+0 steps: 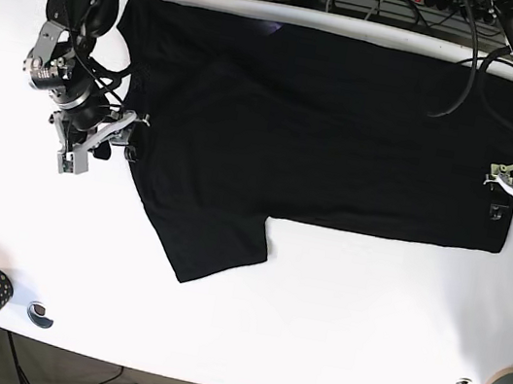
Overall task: Fold the T-shirt properly
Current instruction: 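Release the collar edge and move both grippers to the shirt's hem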
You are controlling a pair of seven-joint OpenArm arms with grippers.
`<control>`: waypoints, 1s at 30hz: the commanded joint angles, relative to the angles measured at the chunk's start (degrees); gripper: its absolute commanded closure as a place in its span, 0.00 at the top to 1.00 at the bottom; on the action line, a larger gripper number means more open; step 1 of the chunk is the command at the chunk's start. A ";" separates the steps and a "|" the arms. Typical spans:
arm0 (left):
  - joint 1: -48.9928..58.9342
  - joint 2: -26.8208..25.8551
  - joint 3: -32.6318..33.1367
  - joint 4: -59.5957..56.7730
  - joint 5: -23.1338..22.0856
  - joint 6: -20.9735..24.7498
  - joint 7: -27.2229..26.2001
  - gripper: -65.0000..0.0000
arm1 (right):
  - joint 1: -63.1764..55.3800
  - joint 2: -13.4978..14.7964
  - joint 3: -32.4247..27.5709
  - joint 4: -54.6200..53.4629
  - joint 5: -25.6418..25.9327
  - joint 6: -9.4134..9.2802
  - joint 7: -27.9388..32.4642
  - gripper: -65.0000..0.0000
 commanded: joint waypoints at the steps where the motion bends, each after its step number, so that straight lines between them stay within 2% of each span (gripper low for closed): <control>1: -1.14 -1.08 -0.29 -0.53 -0.67 0.01 -1.33 0.74 | 2.70 1.86 -0.44 -1.39 0.49 0.28 1.07 0.54; 7: -4.13 -2.31 -0.03 -5.46 -0.76 -0.17 -1.42 0.74 | 8.59 3.18 -3.70 -8.07 0.49 0.28 1.24 0.54; 15: -9.06 -3.80 -0.11 -11.17 -0.76 -0.17 -1.59 0.74 | 16.68 3.36 -4.05 -19.23 0.40 0.28 1.33 0.54; 20: -11.43 -4.16 -0.03 -16.80 -0.67 -0.17 -6.60 0.74 | 21.52 3.44 -6.07 -26.27 0.40 0.28 1.86 0.54; 26: -14.07 -6.27 1.20 -24.01 -0.67 0.10 -8.89 0.74 | 24.24 5.20 -10.99 -32.51 0.40 0.28 9.15 0.54; 30: -15.65 -7.41 1.29 -27.87 -0.67 0.10 -9.33 0.74 | 25.74 6.17 -12.22 -38.31 0.40 0.28 12.76 0.54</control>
